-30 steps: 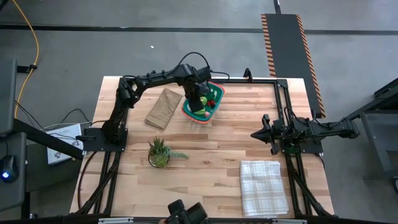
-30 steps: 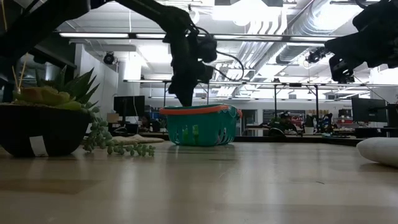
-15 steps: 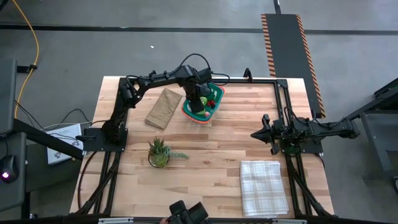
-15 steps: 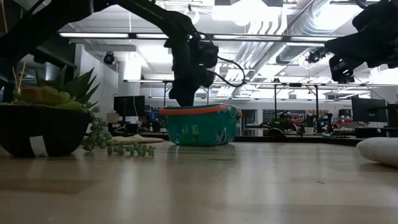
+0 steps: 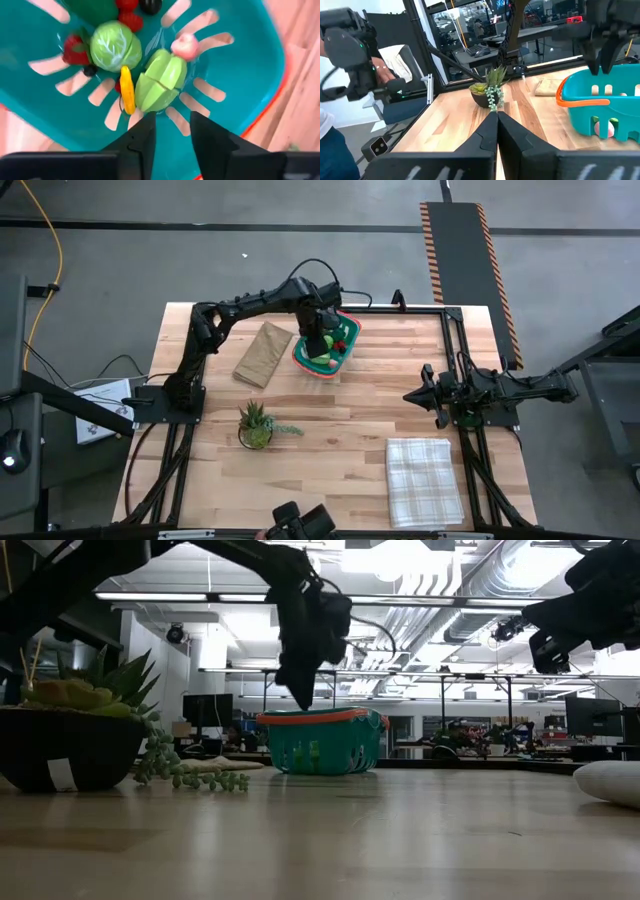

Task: Pick and placing Produce into tupperware
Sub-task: Return to Home Position

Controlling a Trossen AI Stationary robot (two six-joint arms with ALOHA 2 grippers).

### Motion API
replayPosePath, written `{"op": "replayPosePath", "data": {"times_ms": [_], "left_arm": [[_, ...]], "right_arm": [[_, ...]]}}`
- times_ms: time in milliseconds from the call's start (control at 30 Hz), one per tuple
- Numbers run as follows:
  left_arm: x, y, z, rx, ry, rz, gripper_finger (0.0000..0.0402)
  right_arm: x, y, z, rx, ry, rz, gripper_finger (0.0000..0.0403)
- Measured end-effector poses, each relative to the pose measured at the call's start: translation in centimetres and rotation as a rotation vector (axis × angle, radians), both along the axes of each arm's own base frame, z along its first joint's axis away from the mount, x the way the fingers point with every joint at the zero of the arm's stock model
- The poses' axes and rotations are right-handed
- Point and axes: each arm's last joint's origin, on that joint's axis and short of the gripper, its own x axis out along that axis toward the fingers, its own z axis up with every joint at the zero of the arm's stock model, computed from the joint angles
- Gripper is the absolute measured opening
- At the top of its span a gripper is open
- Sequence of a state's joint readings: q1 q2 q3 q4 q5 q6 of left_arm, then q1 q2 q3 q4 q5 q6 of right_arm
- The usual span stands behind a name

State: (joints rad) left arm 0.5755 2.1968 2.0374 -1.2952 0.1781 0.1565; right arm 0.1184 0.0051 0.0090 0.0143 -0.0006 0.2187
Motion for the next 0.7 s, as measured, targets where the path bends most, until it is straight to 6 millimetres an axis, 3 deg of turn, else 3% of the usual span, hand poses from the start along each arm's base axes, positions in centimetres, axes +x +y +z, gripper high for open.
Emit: {"op": "replayPosePath", "data": {"times_ms": [267,433,533,700], "left_arm": [[-0.1,-0.2,4.4,0.003,-0.069,-0.003,0.0008],[-0.3,-0.5,7.8,0.024,-0.141,0.002,0.0021],[-0.8,-1.0,8.8,0.022,-0.163,0.004,0.0011],[-2.0,-2.1,10.3,-0.004,-0.149,0.004,0.0006]], "right_arm": [[0.0,0.0,0.0,0.016,0.003,-0.003,0.0000],[0.0,0.0,0.0,-0.024,0.000,-0.001,0.0000],[0.0,0.0,0.0,-0.133,-0.012,0.001,0.0000],[0.0,0.0,0.0,-0.121,-0.010,0.004,0.0000]]}}
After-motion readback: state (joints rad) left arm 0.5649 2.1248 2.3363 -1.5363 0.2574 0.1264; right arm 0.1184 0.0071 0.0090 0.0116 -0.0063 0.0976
